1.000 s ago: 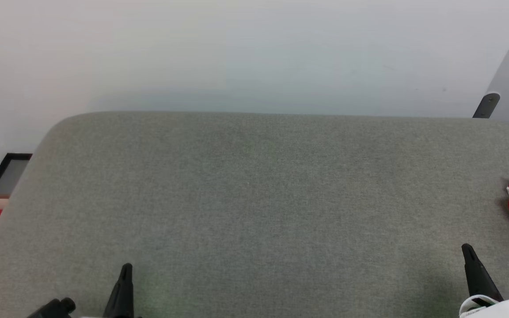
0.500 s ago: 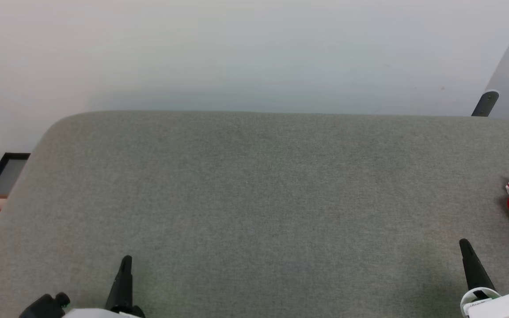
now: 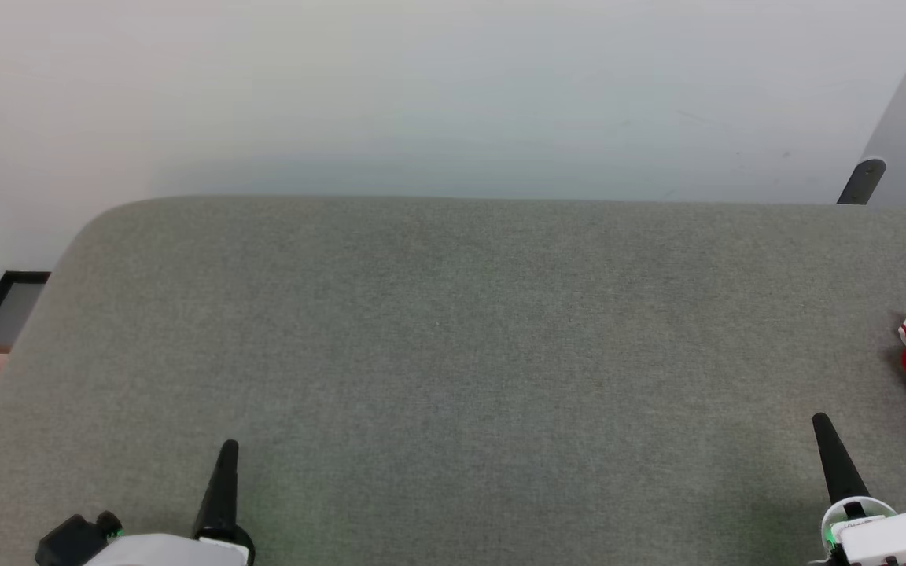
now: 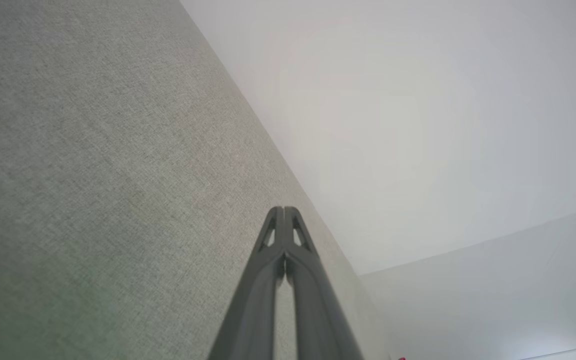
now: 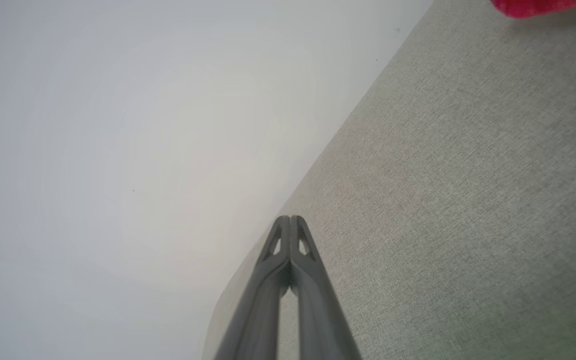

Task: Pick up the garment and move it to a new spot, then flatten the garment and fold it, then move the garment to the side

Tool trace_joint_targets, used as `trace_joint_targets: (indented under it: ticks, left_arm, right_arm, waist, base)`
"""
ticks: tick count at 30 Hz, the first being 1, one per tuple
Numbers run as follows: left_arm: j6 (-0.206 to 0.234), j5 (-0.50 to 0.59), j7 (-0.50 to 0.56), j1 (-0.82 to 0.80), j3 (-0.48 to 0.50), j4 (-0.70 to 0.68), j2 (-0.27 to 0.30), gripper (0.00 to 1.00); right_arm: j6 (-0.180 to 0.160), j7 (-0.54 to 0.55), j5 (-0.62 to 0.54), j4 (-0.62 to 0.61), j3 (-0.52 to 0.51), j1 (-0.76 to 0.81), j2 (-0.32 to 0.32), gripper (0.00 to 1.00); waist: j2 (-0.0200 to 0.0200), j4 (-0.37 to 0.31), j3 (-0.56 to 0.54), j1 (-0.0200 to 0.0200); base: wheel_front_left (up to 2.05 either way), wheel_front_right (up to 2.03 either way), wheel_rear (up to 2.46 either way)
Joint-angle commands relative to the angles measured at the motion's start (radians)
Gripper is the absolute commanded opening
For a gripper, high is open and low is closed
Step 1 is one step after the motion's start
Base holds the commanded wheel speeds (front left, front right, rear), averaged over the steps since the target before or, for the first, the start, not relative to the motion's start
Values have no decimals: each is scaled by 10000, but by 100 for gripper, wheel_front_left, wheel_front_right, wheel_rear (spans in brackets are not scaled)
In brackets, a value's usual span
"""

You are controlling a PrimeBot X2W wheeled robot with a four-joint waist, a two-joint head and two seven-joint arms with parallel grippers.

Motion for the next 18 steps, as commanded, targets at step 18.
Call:
trace_joint_targets:
  ticks: [18]
  left_arm:
    - [-23,-1849,510,-521,163,42,-73,0]
  right_arm:
    - [-3,311,1680,229,-125,-498,147,0]
  waist:
    - [0,-51,53,0]
  base:
    - [0,0,0]
